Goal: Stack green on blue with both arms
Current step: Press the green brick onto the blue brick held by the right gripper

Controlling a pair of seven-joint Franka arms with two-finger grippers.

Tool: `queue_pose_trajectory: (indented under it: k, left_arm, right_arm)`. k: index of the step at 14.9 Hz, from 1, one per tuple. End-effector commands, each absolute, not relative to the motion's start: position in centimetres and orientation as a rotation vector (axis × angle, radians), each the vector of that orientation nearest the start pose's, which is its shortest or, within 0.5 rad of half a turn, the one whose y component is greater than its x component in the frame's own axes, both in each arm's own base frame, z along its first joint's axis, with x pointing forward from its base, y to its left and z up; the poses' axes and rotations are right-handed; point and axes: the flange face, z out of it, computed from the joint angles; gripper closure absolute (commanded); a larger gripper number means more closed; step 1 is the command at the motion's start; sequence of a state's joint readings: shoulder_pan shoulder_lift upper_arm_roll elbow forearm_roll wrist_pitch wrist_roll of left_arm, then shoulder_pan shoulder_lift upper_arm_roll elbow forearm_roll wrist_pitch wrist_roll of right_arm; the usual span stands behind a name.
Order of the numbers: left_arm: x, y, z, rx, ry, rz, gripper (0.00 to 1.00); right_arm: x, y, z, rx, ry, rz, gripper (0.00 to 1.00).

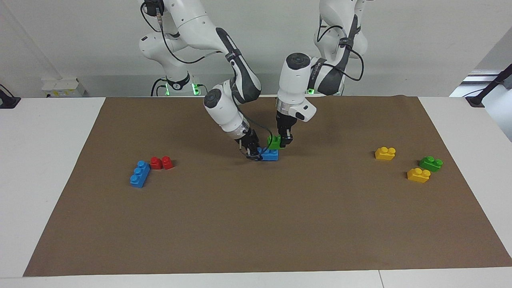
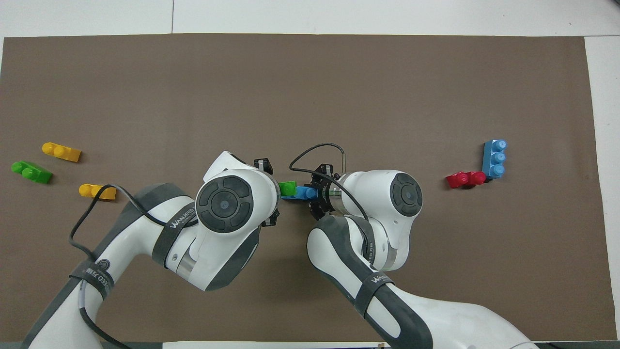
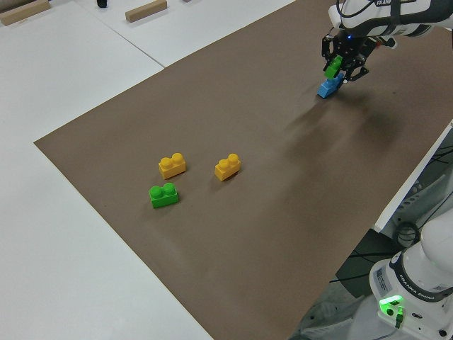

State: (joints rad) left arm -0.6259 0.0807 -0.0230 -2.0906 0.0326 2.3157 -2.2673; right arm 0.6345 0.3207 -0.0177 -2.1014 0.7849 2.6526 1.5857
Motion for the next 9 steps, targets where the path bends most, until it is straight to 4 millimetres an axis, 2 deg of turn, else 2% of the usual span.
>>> queue_pose_trajectory:
  k: [1,4,9]
  left_arm:
    - [45.2,-34.5,39.4,2.086,2.15,0.088,1.0]
    - [45.1,-34.6,38.3,2.104,2.143,0.1,1.0]
    - [44.7,-35.4,37.6,2.116,2.13,0.097,1.0]
  right_arm:
    - [49.6,32.8,27.7,-1.868,1.966,0.388,1.0]
    - [49.5,32.8,27.4,-1.88,1.961,0.385,1.0]
    - [49.6,32.7,27.0,-1.877,1.963,0.368,1.0]
